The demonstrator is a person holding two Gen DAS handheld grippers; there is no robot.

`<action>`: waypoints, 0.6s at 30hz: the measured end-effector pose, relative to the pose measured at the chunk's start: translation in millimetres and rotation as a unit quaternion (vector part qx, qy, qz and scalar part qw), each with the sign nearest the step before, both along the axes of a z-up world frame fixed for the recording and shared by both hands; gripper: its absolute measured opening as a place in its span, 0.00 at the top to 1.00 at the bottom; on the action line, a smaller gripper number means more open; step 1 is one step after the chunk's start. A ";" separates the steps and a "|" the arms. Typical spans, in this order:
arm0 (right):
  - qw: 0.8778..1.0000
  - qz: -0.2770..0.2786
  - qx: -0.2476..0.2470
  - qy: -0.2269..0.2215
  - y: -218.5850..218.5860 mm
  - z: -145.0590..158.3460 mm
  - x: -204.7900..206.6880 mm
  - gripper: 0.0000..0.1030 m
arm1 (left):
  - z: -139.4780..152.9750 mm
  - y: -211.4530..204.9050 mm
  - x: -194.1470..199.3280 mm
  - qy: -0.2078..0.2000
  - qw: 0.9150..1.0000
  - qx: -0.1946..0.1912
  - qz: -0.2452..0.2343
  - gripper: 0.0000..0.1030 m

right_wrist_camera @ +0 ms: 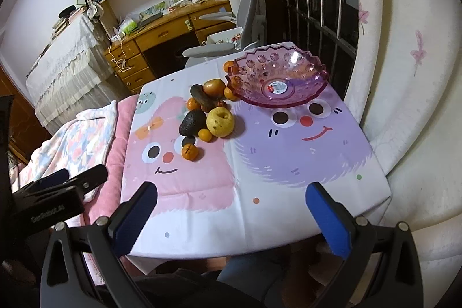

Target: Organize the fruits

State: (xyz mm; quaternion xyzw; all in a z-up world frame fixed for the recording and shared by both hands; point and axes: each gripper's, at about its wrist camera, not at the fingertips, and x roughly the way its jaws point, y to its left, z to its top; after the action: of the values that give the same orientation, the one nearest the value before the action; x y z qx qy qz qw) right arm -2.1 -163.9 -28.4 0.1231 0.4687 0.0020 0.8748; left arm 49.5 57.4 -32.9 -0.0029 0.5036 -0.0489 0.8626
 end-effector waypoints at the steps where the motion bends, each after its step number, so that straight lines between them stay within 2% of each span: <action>1: 1.000 -0.001 0.003 0.000 0.0 -0.7 0.5 0.00 | -2.5 -0.7 4.2 0.001 1.000 -0.001 -0.004 0.01; 10: 0.999 0.024 0.028 0.009 8.6 -14.5 31.1 0.00 | -27.0 -2.0 44.0 0.023 0.999 -0.012 -0.021 0.01; 14: 0.999 0.035 0.037 0.010 8.6 -20.7 64.0 0.00 | -41.8 -0.3 74.3 0.045 0.998 -0.029 -0.023 0.01; 18: 0.998 0.039 0.043 0.011 7.0 -25.4 107.0 0.00 | -57.7 -0.9 107.6 0.063 0.997 -0.020 -0.030 0.01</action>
State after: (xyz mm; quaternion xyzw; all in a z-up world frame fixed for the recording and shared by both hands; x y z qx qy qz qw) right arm 104.9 -156.9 -53.8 0.1421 0.4820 0.0551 0.8628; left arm 157.0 56.5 -90.6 -0.0083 0.5560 -0.0850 0.8268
